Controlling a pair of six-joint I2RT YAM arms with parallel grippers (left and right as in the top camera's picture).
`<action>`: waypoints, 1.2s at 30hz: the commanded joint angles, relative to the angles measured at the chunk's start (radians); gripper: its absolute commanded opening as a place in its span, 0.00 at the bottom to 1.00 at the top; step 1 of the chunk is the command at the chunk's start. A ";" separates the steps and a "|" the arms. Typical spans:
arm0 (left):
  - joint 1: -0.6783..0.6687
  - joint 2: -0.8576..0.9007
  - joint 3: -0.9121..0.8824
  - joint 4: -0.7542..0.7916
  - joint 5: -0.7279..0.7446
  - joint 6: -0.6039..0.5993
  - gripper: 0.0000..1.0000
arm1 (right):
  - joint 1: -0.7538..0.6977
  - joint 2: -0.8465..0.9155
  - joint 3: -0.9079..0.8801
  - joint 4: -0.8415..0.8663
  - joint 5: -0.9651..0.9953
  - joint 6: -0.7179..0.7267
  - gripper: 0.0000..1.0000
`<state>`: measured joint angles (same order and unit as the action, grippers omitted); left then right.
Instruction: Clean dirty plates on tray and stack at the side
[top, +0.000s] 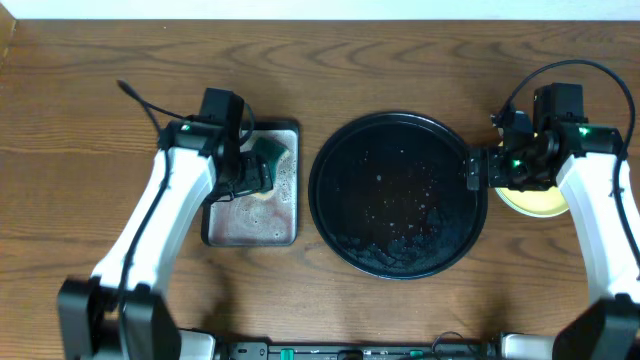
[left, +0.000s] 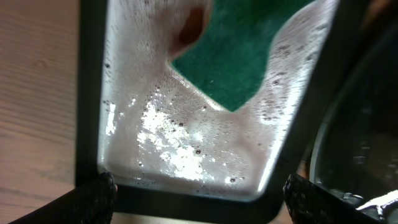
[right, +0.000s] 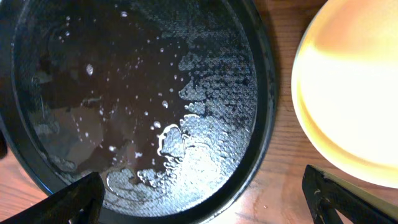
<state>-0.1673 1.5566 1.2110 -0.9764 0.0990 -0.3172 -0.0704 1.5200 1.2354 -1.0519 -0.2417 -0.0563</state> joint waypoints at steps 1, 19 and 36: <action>0.003 -0.174 -0.069 0.006 -0.020 0.010 0.87 | 0.029 -0.121 -0.014 0.014 0.043 -0.008 0.99; 0.000 -1.028 -0.475 0.219 -0.042 0.050 0.88 | 0.043 -0.824 -0.423 0.183 0.106 -0.001 0.99; 0.001 -1.028 -0.475 0.219 -0.042 0.050 0.88 | 0.076 -0.871 -0.432 0.016 0.130 -0.020 0.99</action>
<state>-0.1680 0.5327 0.7437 -0.7586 0.0715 -0.2836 -0.0223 0.6926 0.8158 -1.0332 -0.1371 -0.0559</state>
